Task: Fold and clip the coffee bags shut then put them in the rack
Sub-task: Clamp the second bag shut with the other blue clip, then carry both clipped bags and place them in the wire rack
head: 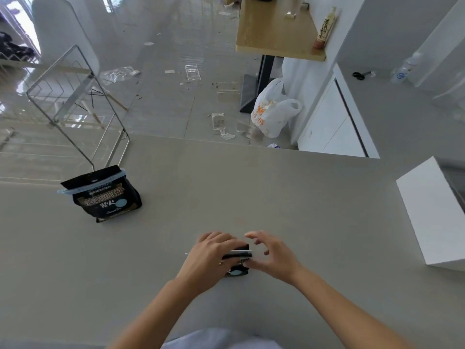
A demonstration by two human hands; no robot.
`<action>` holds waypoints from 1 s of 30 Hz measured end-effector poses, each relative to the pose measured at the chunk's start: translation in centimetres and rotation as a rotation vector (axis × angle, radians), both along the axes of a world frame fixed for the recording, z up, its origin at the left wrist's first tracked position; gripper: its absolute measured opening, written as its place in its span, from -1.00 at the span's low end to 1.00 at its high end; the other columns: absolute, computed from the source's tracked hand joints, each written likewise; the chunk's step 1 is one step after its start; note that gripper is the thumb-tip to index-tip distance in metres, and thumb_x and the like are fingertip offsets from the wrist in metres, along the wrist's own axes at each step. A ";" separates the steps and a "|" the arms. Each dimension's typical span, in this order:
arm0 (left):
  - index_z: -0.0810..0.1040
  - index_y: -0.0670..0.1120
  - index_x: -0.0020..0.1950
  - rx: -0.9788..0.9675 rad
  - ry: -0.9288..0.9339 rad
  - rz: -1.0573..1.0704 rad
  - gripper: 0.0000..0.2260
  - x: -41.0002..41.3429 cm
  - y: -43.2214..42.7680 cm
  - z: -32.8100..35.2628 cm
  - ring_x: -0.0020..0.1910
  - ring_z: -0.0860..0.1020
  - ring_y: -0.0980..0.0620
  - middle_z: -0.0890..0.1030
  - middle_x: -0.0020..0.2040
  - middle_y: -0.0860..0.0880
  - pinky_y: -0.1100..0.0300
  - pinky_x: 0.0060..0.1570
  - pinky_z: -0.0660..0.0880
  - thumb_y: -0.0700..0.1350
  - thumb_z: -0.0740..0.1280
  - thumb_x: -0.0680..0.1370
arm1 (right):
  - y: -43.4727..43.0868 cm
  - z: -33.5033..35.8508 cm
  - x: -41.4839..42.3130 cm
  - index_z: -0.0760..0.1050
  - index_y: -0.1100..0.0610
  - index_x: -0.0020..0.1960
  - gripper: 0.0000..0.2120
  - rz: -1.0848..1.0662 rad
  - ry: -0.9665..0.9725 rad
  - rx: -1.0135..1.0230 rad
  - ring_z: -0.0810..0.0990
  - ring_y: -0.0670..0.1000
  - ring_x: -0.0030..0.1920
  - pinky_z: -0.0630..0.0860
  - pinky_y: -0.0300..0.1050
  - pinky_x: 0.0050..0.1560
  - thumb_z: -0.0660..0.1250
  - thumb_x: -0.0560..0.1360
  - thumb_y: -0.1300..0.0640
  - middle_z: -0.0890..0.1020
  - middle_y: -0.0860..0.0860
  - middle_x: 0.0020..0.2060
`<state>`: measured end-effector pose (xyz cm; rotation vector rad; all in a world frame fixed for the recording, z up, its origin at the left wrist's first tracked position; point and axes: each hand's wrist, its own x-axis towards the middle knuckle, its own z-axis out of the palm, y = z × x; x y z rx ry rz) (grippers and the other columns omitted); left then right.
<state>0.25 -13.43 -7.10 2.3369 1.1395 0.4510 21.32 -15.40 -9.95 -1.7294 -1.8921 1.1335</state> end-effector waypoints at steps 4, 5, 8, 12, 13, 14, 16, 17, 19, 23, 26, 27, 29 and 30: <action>0.31 0.18 0.33 -0.217 -0.135 0.334 -0.46 -4.3 -1.1 -1.2 0.21 0.44 0.16 0.48 0.24 0.15 0.19 0.19 0.37 0.04 0.43 0.40 | 0.3 -1.4 -0.6 0.31 -0.08 0.31 -0.29 0.081 0.080 -0.224 0.49 -0.10 0.12 0.42 -0.36 0.00 0.56 0.25 0.01 0.51 -0.15 0.14; 0.29 0.15 0.36 -0.342 -0.193 0.413 -0.40 -5.1 -1.6 -1.7 0.21 0.44 0.17 0.48 0.24 0.14 0.19 0.18 0.37 0.02 0.45 0.39 | 0.4 -1.7 -0.7 0.33 -0.06 0.29 -0.32 0.083 0.095 -0.235 0.51 -0.10 0.10 0.40 -0.45 -0.03 0.56 0.26 0.05 0.53 -0.13 0.11; 0.24 0.05 0.41 -0.598 -0.260 0.547 -0.33 -6.8 -3.3 -3.3 0.23 0.44 0.13 0.46 0.28 0.07 0.14 0.23 0.36 -0.02 0.47 0.39 | 1.3 -2.0 -1.3 0.43 0.03 0.21 -0.48 0.011 0.215 -0.276 0.57 -0.03 0.05 0.44 -0.46 -0.04 0.55 0.31 0.14 0.62 -0.03 0.04; 0.23 0.04 0.42 -0.762 -0.339 0.624 -0.36 -7.2 -4.9 -4.8 0.28 0.41 0.09 0.41 0.36 0.03 0.08 0.28 0.34 -0.02 0.45 0.42 | 2.1 -2.0 -1.9 0.49 0.02 0.15 -0.63 -0.075 0.286 -0.339 0.61 0.05 0.07 0.53 -0.07 0.11 0.48 0.39 0.12 0.65 0.03 0.06; 0.23 0.05 0.43 -0.792 -0.361 0.639 -0.36 -7.1 -5.0 -5.0 0.29 0.40 0.09 0.39 0.36 0.06 0.10 0.27 0.34 -0.01 0.44 0.42 | 2.2 -1.9 -2.2 0.50 0.02 0.14 -0.67 -0.080 0.303 -0.375 0.61 0.02 0.03 0.54 -0.13 0.05 0.46 0.41 0.08 0.65 0.00 0.04; 0.24 0.07 0.43 -0.813 -0.391 0.655 -0.36 -7.0 -5.0 -5.0 0.30 0.39 0.10 0.38 0.35 0.08 0.11 0.26 0.34 0.01 0.44 0.42 | 2.2 -1.7 -2.5 0.50 0.02 0.14 -0.70 -0.074 0.318 -0.420 0.60 -0.04 -0.03 0.53 -0.22 -0.03 0.42 0.43 0.04 0.65 -0.03 0.01; 0.26 0.07 0.41 -0.851 -0.458 0.684 -0.38 -6.8 -4.7 -4.8 0.28 0.40 0.11 0.40 0.32 0.10 0.15 0.21 0.39 0.03 0.43 0.41 | 2.2 -1.3 -3.5 0.50 -0.04 0.11 -0.75 -0.056 0.350 -0.508 0.60 -0.10 -0.11 0.51 -0.24 -0.06 0.35 0.46 -0.07 0.66 -0.06 -0.03; 0.29 0.05 0.39 -0.881 -0.493 0.693 -0.40 -7.0 -4.5 -4.6 0.26 0.44 0.11 0.45 0.29 0.09 0.20 0.16 0.43 0.03 0.44 0.41 | 2.1 -1.1 -4.0 0.50 -0.08 0.08 -0.76 -0.045 0.367 -0.537 0.62 -0.08 -0.10 0.52 -0.19 -0.01 0.33 0.45 -0.11 0.66 -0.06 -0.03; 0.38 0.04 0.30 -0.965 -0.563 0.699 -0.45 -7.6 -4.2 -4.0 0.11 0.57 0.16 0.58 0.16 0.08 0.34 -0.02 0.49 0.09 0.46 0.37 | 2.0 -0.7 -5.3 0.50 -0.10 0.07 -0.70 -0.017 0.405 -0.562 0.66 -0.01 -0.01 0.55 -0.09 0.10 0.32 0.40 -0.19 0.68 -0.02 0.01; 0.49 0.12 0.12 -1.017 -0.633 0.672 -0.48 -9.9 -3.4 -2.8 -0.04 0.65 0.13 0.68 0.00 0.09 0.32 -0.14 0.54 0.26 0.45 0.22 | 2.8 1.0 -7.9 0.52 -0.07 0.08 -0.65 0.019 0.435 -0.541 0.66 -0.09 -0.01 0.58 -0.22 -0.03 0.37 0.36 -0.18 0.69 -0.07 -0.02; 0.48 0.13 0.13 -1.034 -0.619 0.663 -0.47 -11.5 -2.2 -2.5 -0.04 0.66 0.07 0.67 0.03 0.05 0.27 -0.14 0.55 0.26 0.46 0.24 | 3.1 1.8 -10.0 0.55 -0.10 0.02 -0.71 0.024 0.404 -0.532 0.65 -0.16 -0.11 0.51 -0.35 -0.16 0.36 0.35 -0.16 0.68 -0.13 -0.07; 0.47 0.13 0.13 -1.032 -0.619 0.677 -0.49 -12.0 -1.9 -2.5 -0.04 0.65 0.07 0.67 0.03 0.04 0.26 -0.13 0.54 0.25 0.47 0.26 | 3.2 1.8 -10.7 0.55 -0.11 0.01 -0.74 0.025 0.385 -0.514 0.63 -0.13 -0.13 0.50 -0.30 -0.12 0.37 0.36 -0.16 0.67 -0.11 -0.08; 0.47 0.12 0.15 -1.008 -0.629 0.679 -0.54 -13.3 -1.3 -2.7 0.00 0.63 0.07 0.65 0.07 0.03 0.23 -0.06 0.53 0.15 0.48 0.31 | 3.7 1.8 -12.1 0.54 -0.12 0.02 -0.82 0.018 0.374 -0.477 0.59 -0.10 -0.12 0.45 -0.24 -0.09 0.40 0.43 -0.08 0.65 -0.08 -0.06; 0.47 0.12 0.15 -0.985 -0.617 0.671 -0.58 -14.2 -1.1 -2.9 0.03 0.61 0.09 0.64 0.09 0.03 0.23 -0.02 0.52 0.08 0.49 0.34 | 4.0 1.9 -12.7 0.54 -0.10 0.04 -0.83 0.016 0.386 -0.465 0.59 -0.13 -0.10 0.46 -0.30 -0.10 0.40 0.45 -0.01 0.65 -0.09 -0.05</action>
